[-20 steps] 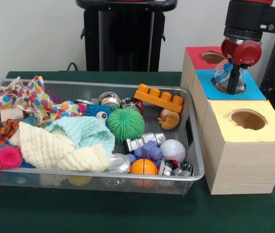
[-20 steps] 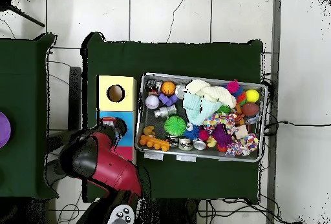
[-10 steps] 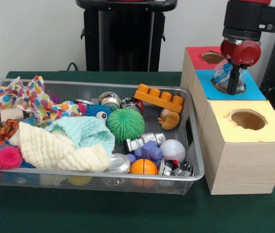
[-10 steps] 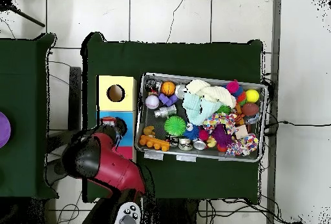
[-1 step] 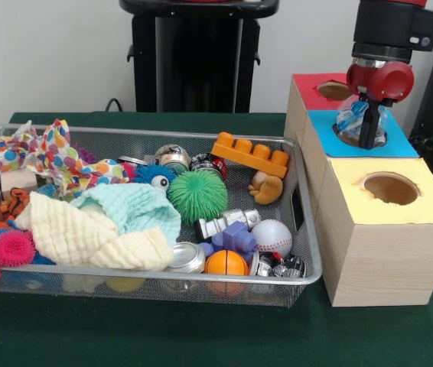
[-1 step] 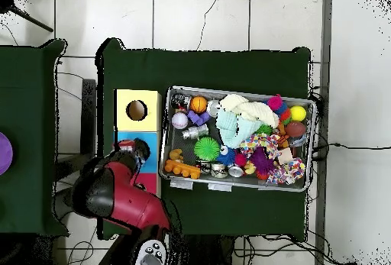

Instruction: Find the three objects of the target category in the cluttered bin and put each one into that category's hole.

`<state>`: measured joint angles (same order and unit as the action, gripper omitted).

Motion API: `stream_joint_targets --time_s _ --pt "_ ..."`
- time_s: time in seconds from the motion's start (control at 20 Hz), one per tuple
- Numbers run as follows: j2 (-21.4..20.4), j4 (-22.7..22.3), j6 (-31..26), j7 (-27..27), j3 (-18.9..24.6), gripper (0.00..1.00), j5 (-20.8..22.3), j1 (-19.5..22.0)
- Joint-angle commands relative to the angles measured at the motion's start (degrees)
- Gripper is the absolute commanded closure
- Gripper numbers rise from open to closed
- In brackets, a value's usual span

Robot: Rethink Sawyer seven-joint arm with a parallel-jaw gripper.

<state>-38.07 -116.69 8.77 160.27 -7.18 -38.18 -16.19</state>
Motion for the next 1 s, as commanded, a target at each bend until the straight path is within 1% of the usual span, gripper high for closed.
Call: stream_joint_targets --time_s 0.05,0.1,0.15,0.25,0.35,0.5,0.75,0.85,1.0 --pt "7.4 -4.7 -2.1 8.6 1.7 1.0 -1.1 -1.6" --pt "6.2 -4.6 -4.9 7.4 -0.2 1.0 -1.6 -2.8" --pt "5.2 -4.2 -8.3 6.1 -3.1 1.0 -2.1 -4.7" --pt "3.1 -3.0 -15.4 4.7 -8.4 1.0 -1.5 -7.4" --pt "1.4 -1.1 -22.5 4.6 -13.1 1.0 0.6 -9.4" --pt "-1.3 2.0 -32.6 5.1 -17.8 1.0 4.9 -10.3" --pt "-4.4 6.8 -44.8 5.4 -22.6 1.0 10.4 -10.8" --pt "-5.3 8.2 -48.6 5.9 -23.1 1.0 11.8 -10.4" --pt "-5.8 10.0 -52.0 6.9 -23.4 1.0 13.1 -10.1"
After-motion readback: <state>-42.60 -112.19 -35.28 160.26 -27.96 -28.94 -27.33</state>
